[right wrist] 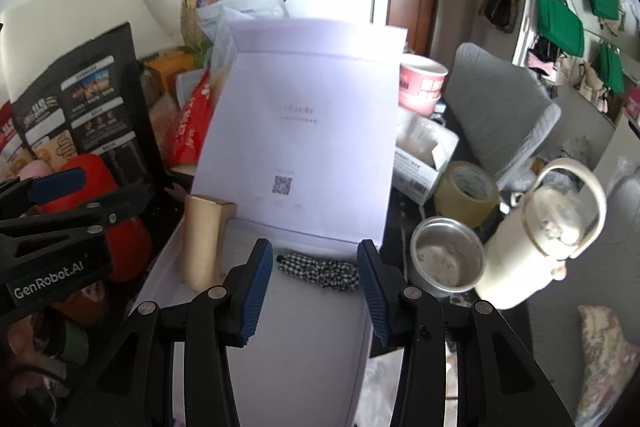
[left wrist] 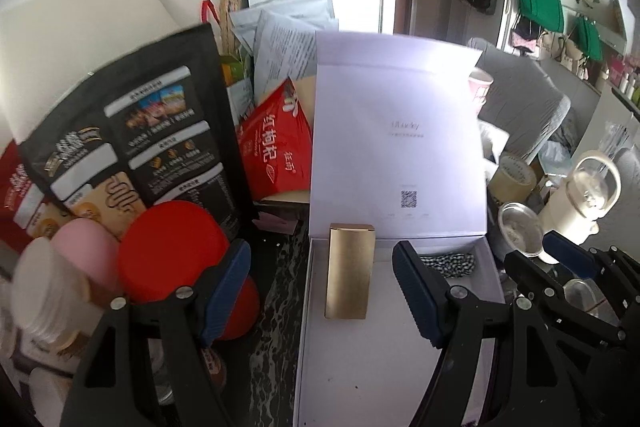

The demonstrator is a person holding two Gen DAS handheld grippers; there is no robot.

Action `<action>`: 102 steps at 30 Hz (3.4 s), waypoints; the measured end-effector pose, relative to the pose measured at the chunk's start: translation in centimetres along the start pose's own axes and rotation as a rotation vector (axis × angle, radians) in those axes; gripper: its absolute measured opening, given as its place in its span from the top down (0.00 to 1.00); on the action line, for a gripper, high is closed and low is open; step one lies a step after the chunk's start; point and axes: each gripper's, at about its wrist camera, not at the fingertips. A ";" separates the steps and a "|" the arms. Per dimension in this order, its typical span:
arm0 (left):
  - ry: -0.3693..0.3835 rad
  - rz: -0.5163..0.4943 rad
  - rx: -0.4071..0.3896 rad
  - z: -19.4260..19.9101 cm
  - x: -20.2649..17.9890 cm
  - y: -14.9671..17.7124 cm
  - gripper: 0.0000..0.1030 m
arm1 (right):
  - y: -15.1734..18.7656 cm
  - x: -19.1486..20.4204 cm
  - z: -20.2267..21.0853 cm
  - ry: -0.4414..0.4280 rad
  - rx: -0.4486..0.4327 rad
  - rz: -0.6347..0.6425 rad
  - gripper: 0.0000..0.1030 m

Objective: Organize rigid objects
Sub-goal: 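Lower and release the gold box with the left tool while the right tool releases the scrunchie inside, then withdraw both tools from the white box back toward the table items, then grasp the pink nail file with the right tool and lift it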

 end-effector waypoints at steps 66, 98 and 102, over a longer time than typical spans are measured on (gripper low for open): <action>0.100 -0.019 -0.025 16.3 -2.0 21.0 0.29 | 20.5 0.8 20.0 -0.011 -0.110 0.006 0.52; 0.047 0.019 0.135 10.0 2.8 24.9 0.29 | 26.8 7.6 9.4 -0.276 0.144 0.125 0.66; 0.037 0.037 0.149 9.3 3.2 25.0 0.29 | 27.3 8.4 8.2 -0.296 0.184 0.146 0.78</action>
Point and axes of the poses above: each gripper's, at about its wrist camera, not at the fingertips, and z roughly against the way its jaws point, x to its left, y to its underside, and after that the axes turned 3 degrees about y, right-handed
